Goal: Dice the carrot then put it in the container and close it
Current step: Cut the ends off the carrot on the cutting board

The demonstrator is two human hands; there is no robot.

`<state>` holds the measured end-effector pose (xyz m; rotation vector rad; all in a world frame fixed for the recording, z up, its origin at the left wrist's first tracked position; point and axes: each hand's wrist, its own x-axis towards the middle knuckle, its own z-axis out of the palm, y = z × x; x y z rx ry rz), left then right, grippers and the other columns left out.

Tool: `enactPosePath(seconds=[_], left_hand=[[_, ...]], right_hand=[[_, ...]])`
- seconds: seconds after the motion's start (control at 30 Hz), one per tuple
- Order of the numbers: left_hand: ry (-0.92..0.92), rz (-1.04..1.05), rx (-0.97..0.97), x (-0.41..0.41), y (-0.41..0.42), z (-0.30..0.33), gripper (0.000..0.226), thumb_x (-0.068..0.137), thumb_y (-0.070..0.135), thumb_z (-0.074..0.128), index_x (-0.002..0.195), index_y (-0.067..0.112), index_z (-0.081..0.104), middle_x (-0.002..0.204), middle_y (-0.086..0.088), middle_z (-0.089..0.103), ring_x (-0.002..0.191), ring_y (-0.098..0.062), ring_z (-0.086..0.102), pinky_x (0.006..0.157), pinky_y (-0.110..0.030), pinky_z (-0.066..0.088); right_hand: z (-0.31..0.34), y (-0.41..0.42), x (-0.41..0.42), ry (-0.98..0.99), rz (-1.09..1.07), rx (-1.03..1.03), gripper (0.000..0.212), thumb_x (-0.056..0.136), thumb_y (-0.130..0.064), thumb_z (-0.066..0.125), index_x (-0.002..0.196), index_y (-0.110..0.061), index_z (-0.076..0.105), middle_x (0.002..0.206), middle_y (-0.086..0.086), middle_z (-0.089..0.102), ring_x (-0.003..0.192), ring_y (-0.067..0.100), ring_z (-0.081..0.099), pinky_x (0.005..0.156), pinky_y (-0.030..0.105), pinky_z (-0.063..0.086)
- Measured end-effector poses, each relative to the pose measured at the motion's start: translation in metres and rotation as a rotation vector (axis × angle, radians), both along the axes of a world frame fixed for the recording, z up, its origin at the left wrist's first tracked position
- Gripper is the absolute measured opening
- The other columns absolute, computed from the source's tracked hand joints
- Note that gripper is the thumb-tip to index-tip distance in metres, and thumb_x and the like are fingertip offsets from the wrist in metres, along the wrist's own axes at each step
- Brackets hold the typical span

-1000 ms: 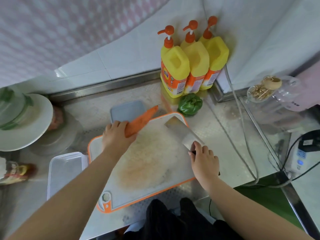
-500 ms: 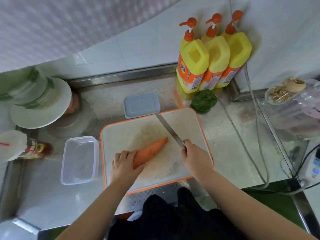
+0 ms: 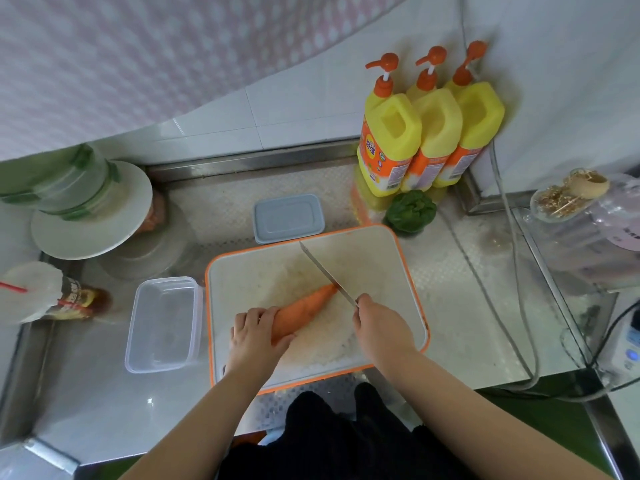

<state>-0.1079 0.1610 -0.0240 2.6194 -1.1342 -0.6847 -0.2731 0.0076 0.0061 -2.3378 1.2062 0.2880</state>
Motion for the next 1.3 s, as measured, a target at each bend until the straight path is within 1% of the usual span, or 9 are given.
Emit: enactPosePath(seconds=[0.3, 0.43, 0.53, 0.8, 1.0, 1.1, 1.2, 1.27, 1.3], left_hand=[[-0.014, -0.001, 0.002, -0.001, -0.002, 0.000, 0.057, 0.090, 0.052, 0.059, 0.139, 0.026, 0.046, 0.131, 0.002, 0.046, 0.122, -0.022, 0.033, 0.106, -0.032, 0.028], [-0.019, -0.007, 0.004, -0.001, -0.002, 0.001, 0.057, 0.090, 0.052, 0.059, 0.140, 0.027, 0.046, 0.131, 0.002, 0.045, 0.122, -0.021, 0.032, 0.106, -0.032, 0.028], [-0.023, -0.014, 0.016, -0.001, 0.000, 0.000, 0.058, 0.090, 0.051, 0.060, 0.140, 0.025, 0.046, 0.132, 0.001, 0.046, 0.123, -0.022, 0.033, 0.106, -0.033, 0.028], [-0.033, -0.004, 0.025, 0.000, 0.001, 0.004, 0.060, 0.088, 0.054, 0.060, 0.142, 0.031, 0.044, 0.134, 0.006, 0.045, 0.127, -0.019, 0.032, 0.106, -0.030, 0.028], [-0.079, -0.072, 0.044, 0.003, 0.000, 0.007, 0.058, 0.088, 0.054, 0.060, 0.140, 0.035, 0.042, 0.135, 0.009, 0.042, 0.128, -0.018, 0.031, 0.106, -0.030, 0.030], [-0.149, -0.253, 0.015, 0.013, -0.007, 0.012, 0.056, 0.079, 0.032, 0.076, 0.130, 0.035, 0.053, 0.131, 0.009, 0.047, 0.123, -0.019, 0.034, 0.105, -0.039, 0.040], [-0.315, -0.420, -0.124, 0.026, -0.015, 0.014, 0.067, 0.051, -0.002, 0.081, 0.103, 0.036, 0.065, 0.129, 0.004, 0.050, 0.119, -0.027, 0.043, 0.088, -0.048, 0.055], [-0.363, -0.372, -0.203, 0.025, -0.023, 0.023, 0.064, 0.053, -0.010, 0.074, 0.097, 0.036, 0.068, 0.138, 0.002, 0.046, 0.122, -0.032, 0.046, 0.082, -0.046, 0.057], [-0.312, -0.257, -0.230, 0.019, -0.027, 0.028, 0.062, 0.062, -0.009, 0.070, 0.104, 0.036, 0.067, 0.143, 0.003, 0.043, 0.126, -0.032, 0.043, 0.083, -0.047, 0.056]], right_hand=[[0.003, -0.006, 0.012, 0.014, -0.036, 0.081, 0.010, 0.100, -0.018, 0.037, 0.090, -0.015, 0.037, 0.069, -0.001, 0.045, 0.071, 0.025, 0.050, 0.061, 0.034, 0.036], [0.003, -0.009, 0.015, 0.022, -0.048, 0.108, 0.009, 0.099, -0.016, 0.038, 0.094, -0.012, 0.044, 0.083, 0.008, 0.057, 0.081, 0.029, 0.058, 0.063, 0.034, 0.037], [-0.002, -0.008, 0.014, 0.032, -0.063, 0.129, 0.018, 0.099, -0.018, 0.037, 0.104, -0.007, 0.051, 0.098, 0.013, 0.063, 0.093, 0.032, 0.061, 0.067, 0.033, 0.036], [-0.010, -0.015, 0.005, 0.023, -0.078, 0.116, 0.020, 0.100, -0.025, 0.038, 0.104, -0.010, 0.051, 0.097, 0.012, 0.064, 0.092, 0.032, 0.061, 0.069, 0.034, 0.041], [-0.009, -0.036, -0.014, -0.014, -0.218, 0.071, 0.025, 0.099, -0.027, 0.042, 0.105, -0.007, 0.055, 0.104, 0.017, 0.066, 0.100, 0.034, 0.062, 0.077, 0.037, 0.046], [-0.006, -0.044, -0.018, 0.003, -0.269, 0.057, 0.025, 0.099, -0.028, 0.042, 0.104, -0.007, 0.056, 0.103, 0.015, 0.066, 0.100, 0.034, 0.061, 0.076, 0.036, 0.046], [-0.003, -0.040, -0.017, 0.012, -0.227, 0.064, 0.023, 0.099, -0.029, 0.042, 0.101, -0.010, 0.055, 0.100, 0.013, 0.067, 0.097, 0.033, 0.062, 0.074, 0.036, 0.046], [-0.002, -0.033, -0.016, 0.010, -0.193, 0.061, 0.020, 0.099, -0.030, 0.042, 0.094, -0.013, 0.052, 0.098, 0.012, 0.067, 0.095, 0.033, 0.063, 0.072, 0.035, 0.045], [-0.003, -0.030, -0.016, 0.006, -0.179, 0.060, 0.018, 0.098, -0.030, 0.042, 0.089, -0.016, 0.048, 0.097, 0.011, 0.067, 0.094, 0.032, 0.063, 0.071, 0.035, 0.045]])
